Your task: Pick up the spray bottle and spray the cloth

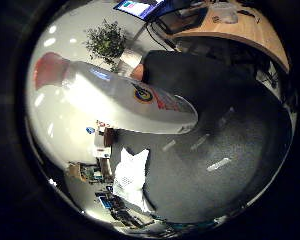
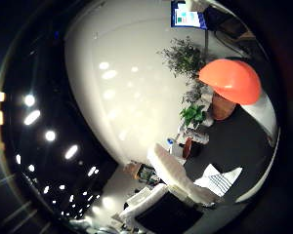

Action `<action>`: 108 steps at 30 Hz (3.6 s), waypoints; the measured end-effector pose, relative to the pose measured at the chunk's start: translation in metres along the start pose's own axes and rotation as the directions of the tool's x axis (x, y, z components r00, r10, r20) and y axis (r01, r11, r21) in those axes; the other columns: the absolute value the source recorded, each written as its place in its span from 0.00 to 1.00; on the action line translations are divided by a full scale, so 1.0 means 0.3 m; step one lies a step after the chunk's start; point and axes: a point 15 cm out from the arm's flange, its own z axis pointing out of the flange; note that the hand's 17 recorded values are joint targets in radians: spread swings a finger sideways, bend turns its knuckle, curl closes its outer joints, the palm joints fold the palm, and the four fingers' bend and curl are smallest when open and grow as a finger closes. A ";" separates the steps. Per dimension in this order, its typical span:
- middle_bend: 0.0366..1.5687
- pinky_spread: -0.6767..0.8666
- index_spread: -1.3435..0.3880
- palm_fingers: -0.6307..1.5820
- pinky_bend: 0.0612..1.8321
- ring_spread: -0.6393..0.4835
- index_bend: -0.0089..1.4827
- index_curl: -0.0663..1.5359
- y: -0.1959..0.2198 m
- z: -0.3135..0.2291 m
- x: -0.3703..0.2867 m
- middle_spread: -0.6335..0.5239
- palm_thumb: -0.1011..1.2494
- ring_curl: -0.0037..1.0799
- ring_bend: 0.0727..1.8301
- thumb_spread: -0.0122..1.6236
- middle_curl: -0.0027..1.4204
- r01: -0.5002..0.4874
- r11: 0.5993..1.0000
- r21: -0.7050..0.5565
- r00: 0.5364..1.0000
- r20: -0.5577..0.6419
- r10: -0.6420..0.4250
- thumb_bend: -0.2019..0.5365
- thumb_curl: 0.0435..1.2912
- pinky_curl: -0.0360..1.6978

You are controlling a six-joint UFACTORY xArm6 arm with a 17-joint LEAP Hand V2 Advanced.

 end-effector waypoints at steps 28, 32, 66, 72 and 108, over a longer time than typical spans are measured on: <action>0.10 0.85 0.71 0.36 0.41 0.86 0.12 0.24 -0.075 0.157 0.095 0.75 0.50 0.22 0.15 0.67 0.21 -0.039 0.997 -0.068 0.999 0.011 0.039 0.25 0.38 0.14; 0.10 0.85 0.71 0.36 0.41 0.87 0.12 0.24 -0.042 0.197 0.078 0.75 0.50 0.22 0.15 0.66 0.21 -0.031 0.995 -0.092 0.999 0.014 0.032 0.24 0.38 0.14; 0.80 0.25 0.61 0.85 0.72 0.38 0.73 0.44 -0.024 0.261 0.063 0.38 0.86 0.53 0.75 0.54 0.49 -0.037 0.992 -0.119 0.999 -0.010 0.036 0.26 0.61 0.34; 0.82 0.26 0.61 0.85 0.72 0.38 0.75 0.44 -0.021 0.261 0.013 0.39 0.87 0.53 0.76 0.52 0.48 -0.044 0.985 -0.169 0.999 0.007 0.046 0.26 0.67 0.36; 0.84 0.25 0.62 0.84 0.68 0.38 0.78 0.43 0.659 -0.106 -0.794 0.40 0.85 0.53 0.78 0.39 0.47 0.187 0.588 -0.787 0.975 0.219 -0.017 0.25 0.83 0.43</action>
